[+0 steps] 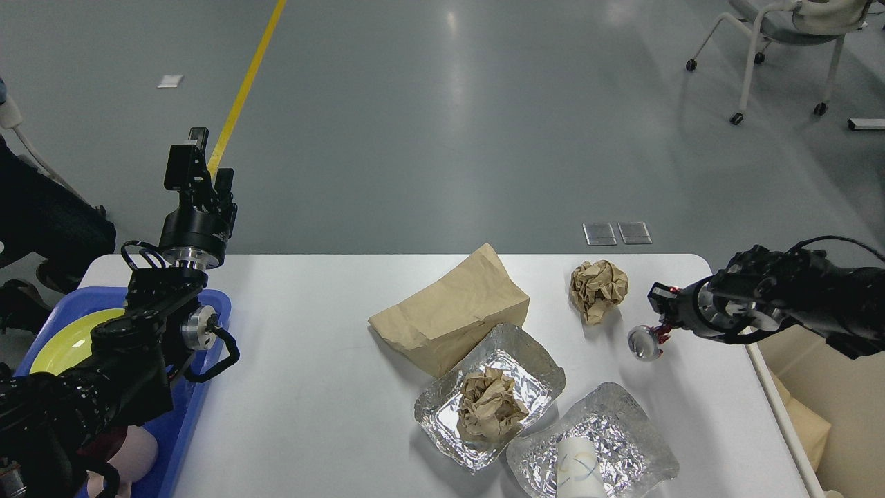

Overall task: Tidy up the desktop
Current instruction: 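Carry the red wrapper to the white bin and release it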

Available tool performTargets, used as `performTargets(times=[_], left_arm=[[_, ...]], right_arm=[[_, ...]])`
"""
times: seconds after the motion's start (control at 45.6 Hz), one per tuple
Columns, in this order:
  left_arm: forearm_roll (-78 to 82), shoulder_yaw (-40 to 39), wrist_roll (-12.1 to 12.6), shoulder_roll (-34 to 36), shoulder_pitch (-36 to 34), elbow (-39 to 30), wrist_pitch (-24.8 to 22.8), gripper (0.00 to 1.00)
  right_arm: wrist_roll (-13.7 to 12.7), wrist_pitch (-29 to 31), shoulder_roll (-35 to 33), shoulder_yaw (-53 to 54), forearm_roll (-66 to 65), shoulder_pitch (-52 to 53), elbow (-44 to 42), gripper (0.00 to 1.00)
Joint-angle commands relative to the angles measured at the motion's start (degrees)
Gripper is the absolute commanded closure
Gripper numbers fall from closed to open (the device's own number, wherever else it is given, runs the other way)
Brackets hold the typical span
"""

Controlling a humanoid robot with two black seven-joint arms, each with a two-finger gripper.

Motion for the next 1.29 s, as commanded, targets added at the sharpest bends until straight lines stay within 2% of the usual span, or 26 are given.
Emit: performTargets(times=[0.0,0.088,0.241,0.416,0.635,0.745,0.832,1.117,1.271], left_arm=[[0.0,0.0,0.0,0.0,0.0,0.0,0.0,0.03],[0.0,0.0,0.0,0.0,0.0,0.0,0.0,0.03],[0.0,0.0,0.0,0.0,0.0,0.0,0.0,0.03],[0.0,0.0,0.0,0.0,0.0,0.0,0.0,0.03],[0.0,0.0,0.0,0.0,0.0,-0.1,0.0,0.03],[0.0,0.0,0.0,0.0,0.0,-0.1,0.0,0.03],[0.0,0.0,0.0,0.0,0.0,0.0,0.0,0.03],[0.0,0.0,0.0,0.0,0.0,-0.1,0.0,0.03],[0.0,0.0,0.0,0.0,0.0,-0.1,0.0,0.03]], right_arm=[[0.1,2.4,-4.7,0.1,0.0,5.3,2.3,0.99],[0.1,4.1,-9.3,0.2,0.0,12.2,6.9,0.99],[0.0,7.6,-13.2,0.0,0.2,22.8,11.6,0.99],[-0.1,13.0,-13.8,0.2,0.3,34.0,14.0,0.96],[0.0,14.5,-13.1,0.7,0.3,42.3,14.7,0.93],[-0.1,13.1,-11.0,-0.1,-0.2,40.9,12.9,0.93],[-0.2,9.8,-10.8,-1.2,-0.1,37.0,10.2,0.93],[-0.1,3.2,-12.8,-4.0,0.4,15.2,-7.0,0.93],[0.0,-7.1,-13.5,-2.4,0.4,1.9,-11.3,0.91]])
